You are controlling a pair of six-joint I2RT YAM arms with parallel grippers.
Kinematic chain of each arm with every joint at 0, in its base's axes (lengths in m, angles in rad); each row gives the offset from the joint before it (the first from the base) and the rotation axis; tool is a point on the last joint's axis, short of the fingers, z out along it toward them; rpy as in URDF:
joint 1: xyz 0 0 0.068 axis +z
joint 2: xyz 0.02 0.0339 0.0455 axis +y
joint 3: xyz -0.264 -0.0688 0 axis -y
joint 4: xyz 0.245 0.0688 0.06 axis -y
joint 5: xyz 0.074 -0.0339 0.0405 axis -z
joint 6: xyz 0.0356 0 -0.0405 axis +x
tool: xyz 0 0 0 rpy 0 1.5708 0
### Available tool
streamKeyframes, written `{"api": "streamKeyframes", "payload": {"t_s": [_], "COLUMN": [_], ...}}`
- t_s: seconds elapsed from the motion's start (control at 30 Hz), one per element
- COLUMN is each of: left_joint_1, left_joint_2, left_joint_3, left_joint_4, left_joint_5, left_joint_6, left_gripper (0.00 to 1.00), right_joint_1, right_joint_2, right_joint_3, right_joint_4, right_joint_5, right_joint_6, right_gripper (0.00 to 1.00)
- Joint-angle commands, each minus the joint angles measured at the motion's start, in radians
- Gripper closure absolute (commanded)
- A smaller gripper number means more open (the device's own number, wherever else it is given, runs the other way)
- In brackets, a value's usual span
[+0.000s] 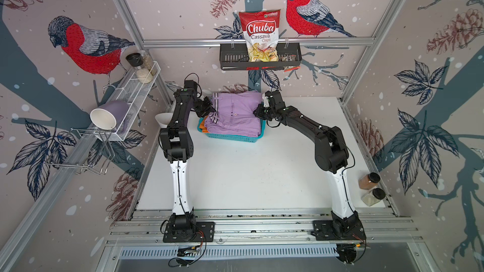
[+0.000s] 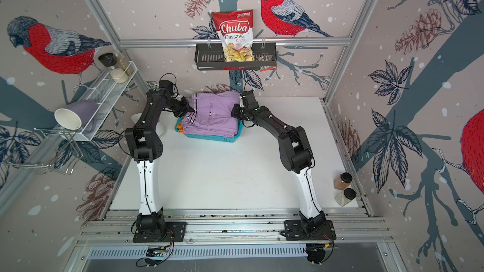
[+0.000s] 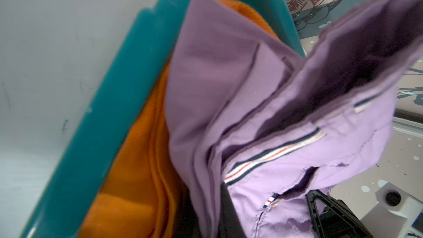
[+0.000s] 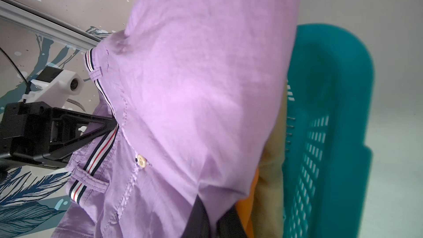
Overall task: Put the folded long pants in the basket
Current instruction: Place the long pant in the basket, then reset both arms
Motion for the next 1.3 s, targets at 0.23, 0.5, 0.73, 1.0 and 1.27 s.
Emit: {"api": "streamKeyframes", "payload": {"t_s": [0.23,0.5,0.73,1.0,1.27], "left_joint_1": [-0.011,-0.127,-0.211,-0.321,-0.187], "left_joint_2": [-0.307,-1.136,-1.534,-1.380,-1.176], "left_joint_3": [-0.246,-1.199,-1.933,-2.255,-2.234], "left_joint_4": [0.187,0.940,1.516,1.960,2.111], "left_joint_5": [-0.328,-0.815,-0.994,-1.224,-1.117], "left_joint_6": [0.029,0.050,0.252,0.387,0.367], "left_gripper": [0.09,0.07,0.04,0.04,0.05], "right_joint_1": [-0.020,-0.045,-0.034,-0.296,-0.465], "right_joint_2": [-0.253,-0.787,-1.246,-1.694,-1.483], "right_joint_3": [-0.171,-0.662,-1.406,-1.951,-1.940], "right_joint_4": [0.005,0.157,0.738,1.081,1.101], "right_joint_5": [0.123,0.550,0.992,0.844,0.637], "right_joint_6": [-0.047,-0.034,-0.531,-0.476,-0.419], "right_gripper": [0.07,0.00,0.00,0.00,0.00]}}
